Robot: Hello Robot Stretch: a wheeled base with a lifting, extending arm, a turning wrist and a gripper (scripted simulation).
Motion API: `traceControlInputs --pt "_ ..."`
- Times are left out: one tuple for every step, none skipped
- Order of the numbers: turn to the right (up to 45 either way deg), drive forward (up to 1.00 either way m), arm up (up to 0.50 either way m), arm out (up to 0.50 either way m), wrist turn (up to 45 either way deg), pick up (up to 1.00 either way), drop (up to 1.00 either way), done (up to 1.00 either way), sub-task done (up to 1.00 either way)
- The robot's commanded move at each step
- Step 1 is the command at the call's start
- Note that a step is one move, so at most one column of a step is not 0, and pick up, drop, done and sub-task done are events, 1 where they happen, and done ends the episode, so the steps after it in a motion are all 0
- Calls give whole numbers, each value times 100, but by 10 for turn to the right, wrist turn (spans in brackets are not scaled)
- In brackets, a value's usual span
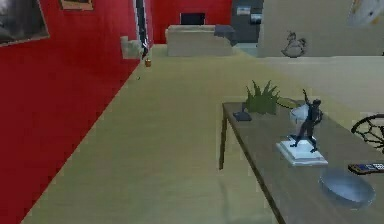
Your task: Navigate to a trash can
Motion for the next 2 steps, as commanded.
traceControlInputs --pt "0 100 0 0 0 0 0 0 0" --pt "0 75 0 0 0 0 0 0 0"
